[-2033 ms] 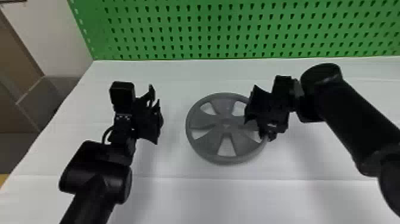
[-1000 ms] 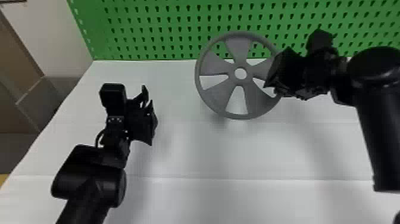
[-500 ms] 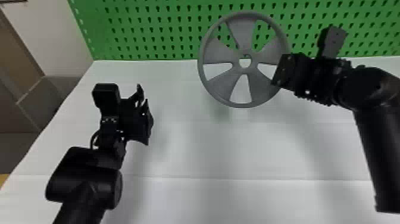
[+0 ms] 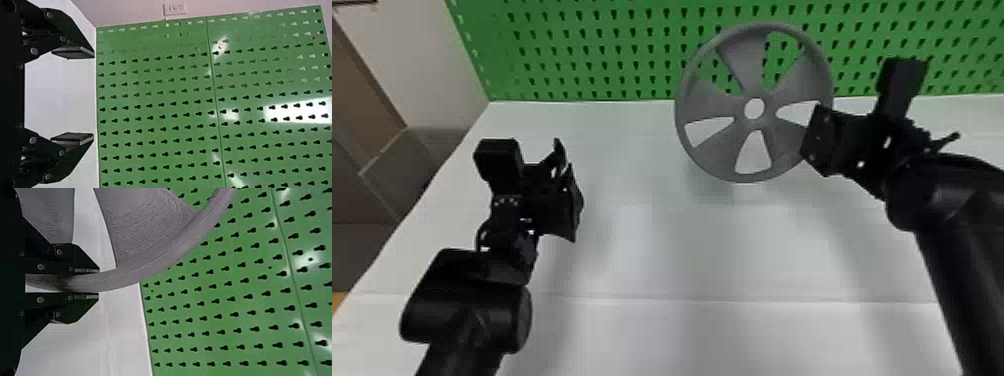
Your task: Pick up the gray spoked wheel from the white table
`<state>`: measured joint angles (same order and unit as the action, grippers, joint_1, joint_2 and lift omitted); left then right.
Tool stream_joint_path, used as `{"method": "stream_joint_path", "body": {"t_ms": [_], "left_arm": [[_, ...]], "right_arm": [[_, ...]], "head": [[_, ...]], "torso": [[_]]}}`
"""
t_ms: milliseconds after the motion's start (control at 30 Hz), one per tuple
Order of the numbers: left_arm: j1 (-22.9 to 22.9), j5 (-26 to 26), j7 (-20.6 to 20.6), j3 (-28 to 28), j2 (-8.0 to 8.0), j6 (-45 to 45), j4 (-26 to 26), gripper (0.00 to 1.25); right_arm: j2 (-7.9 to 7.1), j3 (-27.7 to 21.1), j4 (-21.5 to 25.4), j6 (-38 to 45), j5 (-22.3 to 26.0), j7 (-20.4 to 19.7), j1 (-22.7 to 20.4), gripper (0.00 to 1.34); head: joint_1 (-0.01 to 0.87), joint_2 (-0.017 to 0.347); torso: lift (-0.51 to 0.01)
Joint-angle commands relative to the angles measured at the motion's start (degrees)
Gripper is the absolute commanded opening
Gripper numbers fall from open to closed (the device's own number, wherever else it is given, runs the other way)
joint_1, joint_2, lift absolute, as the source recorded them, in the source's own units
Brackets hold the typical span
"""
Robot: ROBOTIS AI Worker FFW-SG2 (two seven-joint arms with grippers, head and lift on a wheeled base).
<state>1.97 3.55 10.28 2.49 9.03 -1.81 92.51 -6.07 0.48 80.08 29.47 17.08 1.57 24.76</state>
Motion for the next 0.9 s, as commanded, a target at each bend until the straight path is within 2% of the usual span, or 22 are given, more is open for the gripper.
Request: {"method": "stream_joint_path", "body": {"t_ms": [0,133,267,367,500,633,867], "left_arm": [[-0.12,0.4,0.0,-0.03,-0.06,0.14,-0.05,0.75],[-0.21,0.93,0.0,-0.03,-0.06,0.14,-0.05,0.75],[-0.39,1.02,0.0,0.23,-0.06,0.22,-0.05,0.75],[-0.39,1.28,0.0,0.23,-0.24,0.31,-0.05,0.75],[-0.56,1.19,0.0,0.32,-0.68,0.66,-0.05,0.75],[-0.65,1.19,0.0,0.32,-1.29,0.84,-0.23,0.75],[-1.18,1.02,0.0,0.15,-1.91,1.19,-0.32,0.74]], "right_arm": [[1.14,0.93,-1.06,-11.1,-4.34,0.01,-2.61,0.25],[2.02,0.93,-1.85,-15.67,-7.06,0.01,-4.01,0.25],[2.29,1.11,-3.35,-19.63,-6.18,0.01,-5.33,0.25],[2.38,1.46,-4.67,-24.37,-8.12,0.01,-6.12,0.25],[2.99,0.76,-5.72,-27.71,-7.33,0.01,-7.27,0.25],[3.25,0.84,-8.09,-34.48,-7.41,0.01,-7.97,0.25],[3.43,0.84,-8.27,-34.83,-7.77,-0.08,-8.58,0.25]], "head": [[0.779,0.107],[0.779,0.107],[0.779,0.107],[0.779,0.107],[0.779,0.107],[0.779,0.107],[0.779,0.107]], "torso": [[-0.07],[-0.07],[-0.07],[-0.07],[-0.07],[-0.07],[-0.07]]}}
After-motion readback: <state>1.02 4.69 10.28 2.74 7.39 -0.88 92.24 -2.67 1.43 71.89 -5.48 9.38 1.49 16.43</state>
